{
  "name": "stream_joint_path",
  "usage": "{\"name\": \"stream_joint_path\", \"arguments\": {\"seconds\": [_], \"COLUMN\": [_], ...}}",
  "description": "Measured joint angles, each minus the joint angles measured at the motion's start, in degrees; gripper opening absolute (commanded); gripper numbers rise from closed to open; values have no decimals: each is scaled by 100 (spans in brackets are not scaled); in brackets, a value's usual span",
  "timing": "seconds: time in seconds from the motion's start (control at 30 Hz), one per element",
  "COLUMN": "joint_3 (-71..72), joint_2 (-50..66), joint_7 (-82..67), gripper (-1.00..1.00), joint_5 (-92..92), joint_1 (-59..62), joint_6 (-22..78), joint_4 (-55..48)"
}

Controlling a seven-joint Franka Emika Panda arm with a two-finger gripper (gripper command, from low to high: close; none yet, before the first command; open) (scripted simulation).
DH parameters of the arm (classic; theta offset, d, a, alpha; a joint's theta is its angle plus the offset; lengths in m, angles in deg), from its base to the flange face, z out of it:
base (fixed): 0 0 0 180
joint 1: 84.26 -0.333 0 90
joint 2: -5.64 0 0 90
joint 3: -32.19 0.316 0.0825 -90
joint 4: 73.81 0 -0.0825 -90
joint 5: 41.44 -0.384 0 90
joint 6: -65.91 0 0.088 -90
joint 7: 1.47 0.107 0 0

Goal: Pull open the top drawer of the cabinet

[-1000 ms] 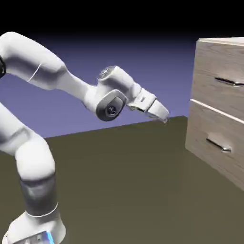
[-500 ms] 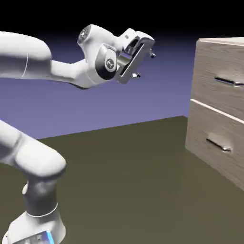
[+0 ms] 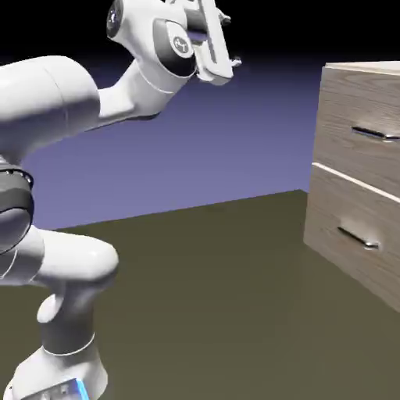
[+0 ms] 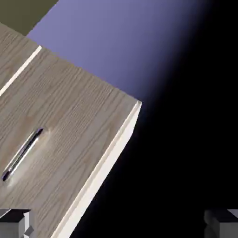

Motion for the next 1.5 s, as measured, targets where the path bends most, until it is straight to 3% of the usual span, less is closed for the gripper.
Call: {"name": "stream_joint_path", "arguments": {"seconds": [1.5], "joint_3": [-4122], "joint_2": [-3225], "joint_7": [-11213], "gripper": [0], "joint_5": [9118], "joint_1": [-7373], "joint_6": [2127], "joint_4": [-4016]}}
